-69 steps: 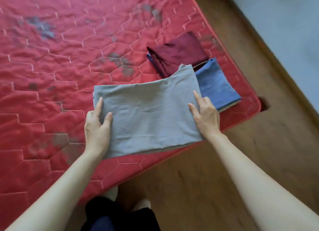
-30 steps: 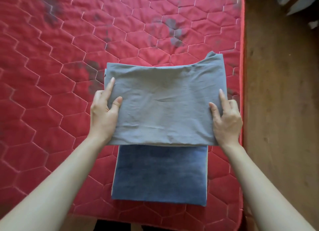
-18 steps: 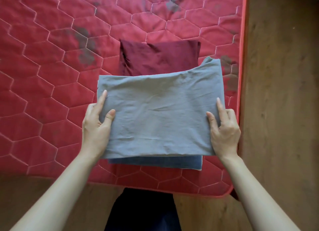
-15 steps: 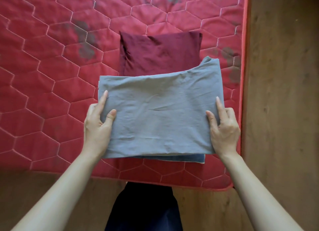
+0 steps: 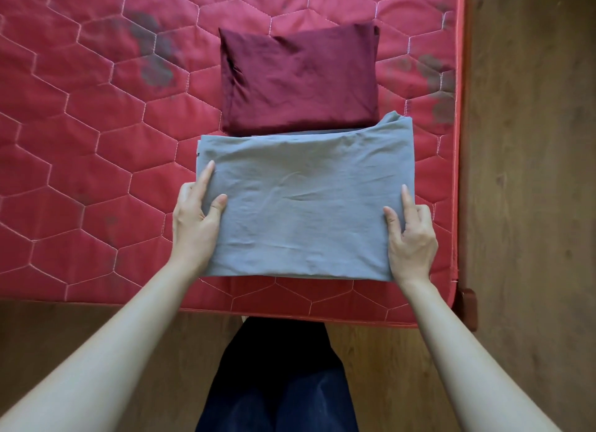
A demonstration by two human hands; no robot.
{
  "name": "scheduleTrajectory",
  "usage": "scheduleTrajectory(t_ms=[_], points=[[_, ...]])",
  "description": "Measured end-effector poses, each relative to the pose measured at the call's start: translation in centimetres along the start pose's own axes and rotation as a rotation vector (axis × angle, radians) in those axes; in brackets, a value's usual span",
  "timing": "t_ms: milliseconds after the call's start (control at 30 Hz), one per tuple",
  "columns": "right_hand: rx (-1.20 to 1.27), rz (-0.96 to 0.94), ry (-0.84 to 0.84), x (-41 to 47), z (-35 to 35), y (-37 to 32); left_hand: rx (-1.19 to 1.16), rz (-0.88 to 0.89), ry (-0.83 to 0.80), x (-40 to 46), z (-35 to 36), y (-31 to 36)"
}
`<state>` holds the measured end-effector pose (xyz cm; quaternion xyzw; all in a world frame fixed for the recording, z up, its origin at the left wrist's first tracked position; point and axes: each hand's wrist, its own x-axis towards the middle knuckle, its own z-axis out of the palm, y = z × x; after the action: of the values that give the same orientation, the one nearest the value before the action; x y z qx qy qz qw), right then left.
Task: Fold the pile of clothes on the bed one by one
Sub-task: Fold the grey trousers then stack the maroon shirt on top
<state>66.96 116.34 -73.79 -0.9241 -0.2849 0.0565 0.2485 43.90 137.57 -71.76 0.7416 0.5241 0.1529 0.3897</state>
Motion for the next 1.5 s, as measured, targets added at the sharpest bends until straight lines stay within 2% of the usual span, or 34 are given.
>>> scheduleTrajectory(t_ms=[267, 367, 467, 533, 600, 667, 700, 767, 833, 900, 1000, 1067, 1133, 1167, 1233, 1300, 1367, 1433, 1500], points=[[-0.024, -0.067, 0.061, 0.2, -0.2, 0.1, 0.027, 0.034, 0.043, -0.2, 0.0, 0.1], [-0.062, 0.023, -0.069, 0.5, 0.4, 1.0, 0.060, -0.002, 0.012, -0.2, 0.4, -0.2], [-0.114, 0.098, -0.223, 1.0, 1.0, 1.6, 0.306, -0.004, 0.039, -0.2, 0.9, -0.2], [-0.212, 0.086, -0.209, 1.5, 1.3, 1.2, 0.546, 0.116, 0.112, -0.1, 1.4, 0.0], [-0.270, -0.070, -0.124, 1.9, 1.9, -1.0, 0.653, 0.366, 0.145, -0.1, 2.7, 1.0], [-0.196, -0.316, -0.121, 2.2, 3.8, -4.6, 0.680, 0.632, 0.054, -0.3, 5.4, 2.7], [-0.170, -0.416, -0.178, 2.4, 5.2, -6.6, 0.704, 0.686, -0.020, -0.1, 6.7, 3.5], [-0.228, -0.499, -0.323, 3.0, 7.6, -8.7, 0.752, 0.606, -0.111, 1.7, 8.3, 3.7], [-0.330, -0.386, -0.386, 4.7, 9.1, -7.0, 0.789, 0.402, -0.111, 4.9, 7.9, 2.1], [-0.384, -0.224, -0.354, 6.5, 9.2, -3.4, 0.775, 0.253, -0.063, 6.9, 6.2, -0.5], [-0.403, -0.145, -0.333, 7.5, 7.7, -0.3, 0.672, 0.056, -0.024, 6.1, 3.6, -3.0], [-0.336, 0.061, -0.286, 7.0, 6.7, -0.2, 0.656, -0.083, 0.005, 4.4, 2.5, -3.3], [-0.264, 0.202, -0.225, 6.0, 5.9, -0.9, 0.702, -0.040, 0.081, 3.1, 1.8, -2.6], [-0.275, 0.149, -0.210, 5.2, 5.7, -1.6, 0.727, 0.043, 0.118, 2.5, 1.9, -1.8], [-0.280, -0.083, -0.217, 3.0, 6.1, -4.3, 0.766, 0.280, 0.137, 0.9, 3.5, 0.1], [-0.254, -0.275, -0.287, 0.6, 7.5, -6.9, 0.781, 0.465, 0.039, -0.8, 6.0, 1.2], [-0.291, -0.338, -0.358, -0.9, 8.5, -7.0, 0.812, 0.461, -0.090, -1.4, 7.3, 0.8], [-0.372, -0.257, -0.377, -0.6, 8.2, -4.4, 0.839, 0.396, -0.144, -1.1, 7.4, -0.9], [-0.441, -0.137, -0.325, 0.4, 7.3, -1.4, 0.843, 0.386, -0.119, -1.0, 7.3, -2.1]])
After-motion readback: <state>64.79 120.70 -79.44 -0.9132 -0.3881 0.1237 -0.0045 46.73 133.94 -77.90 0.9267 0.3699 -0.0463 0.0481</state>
